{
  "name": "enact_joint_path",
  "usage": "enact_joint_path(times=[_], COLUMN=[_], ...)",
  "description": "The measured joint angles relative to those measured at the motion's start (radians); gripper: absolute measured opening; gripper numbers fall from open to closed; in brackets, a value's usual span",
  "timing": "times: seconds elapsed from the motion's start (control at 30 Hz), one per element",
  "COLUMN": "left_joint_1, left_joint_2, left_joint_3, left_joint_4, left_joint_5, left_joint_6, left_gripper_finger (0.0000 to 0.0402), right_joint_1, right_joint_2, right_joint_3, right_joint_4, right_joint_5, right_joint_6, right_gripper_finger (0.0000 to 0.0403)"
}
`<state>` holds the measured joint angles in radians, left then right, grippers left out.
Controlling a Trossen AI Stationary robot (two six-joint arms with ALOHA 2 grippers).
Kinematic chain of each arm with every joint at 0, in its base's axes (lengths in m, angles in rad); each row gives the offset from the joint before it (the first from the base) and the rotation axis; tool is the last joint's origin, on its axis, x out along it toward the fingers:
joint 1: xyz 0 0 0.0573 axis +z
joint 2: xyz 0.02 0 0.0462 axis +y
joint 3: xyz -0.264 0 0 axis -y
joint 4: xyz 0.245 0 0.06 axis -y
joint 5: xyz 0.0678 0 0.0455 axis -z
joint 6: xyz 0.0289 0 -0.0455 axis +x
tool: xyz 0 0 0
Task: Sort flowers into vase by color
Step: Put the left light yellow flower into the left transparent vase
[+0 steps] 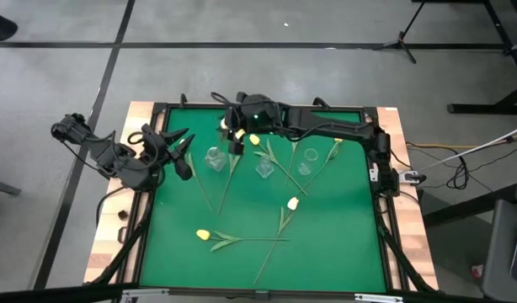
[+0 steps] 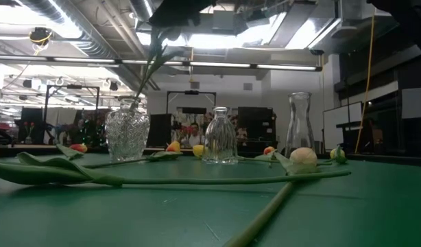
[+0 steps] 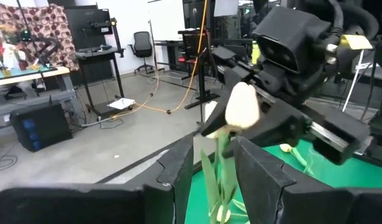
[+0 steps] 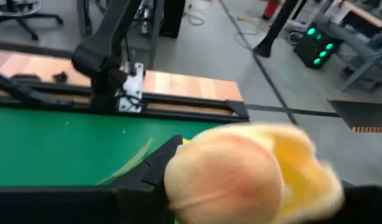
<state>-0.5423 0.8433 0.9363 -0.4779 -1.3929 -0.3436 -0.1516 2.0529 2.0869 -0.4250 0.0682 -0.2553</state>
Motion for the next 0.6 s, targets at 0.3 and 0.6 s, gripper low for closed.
enact_joint_path(times=[0.3,0.6], left_joint_1=[0.000,0.000], left_joint_2=[0.000,0.000], left_joint_3=[0.000,0.000], left_joint_4=[-0.012,-0.012], left_joint_5=[0.000,0.000], left_joint_6=[-0.023,-0.024], left_gripper_finger=[0.0114,0.0114], right_joint_1=[0.002,0.002], right_joint_2=[0.000,-0.043], right_joint_3=[-0.001,-0.001], right_joint_4=[-0.010,-0.029], right_joint_5=[0.057,0.113], right_joint_6=[-0.043,-0.074], right_gripper_finger=[0.0264,0.0307])
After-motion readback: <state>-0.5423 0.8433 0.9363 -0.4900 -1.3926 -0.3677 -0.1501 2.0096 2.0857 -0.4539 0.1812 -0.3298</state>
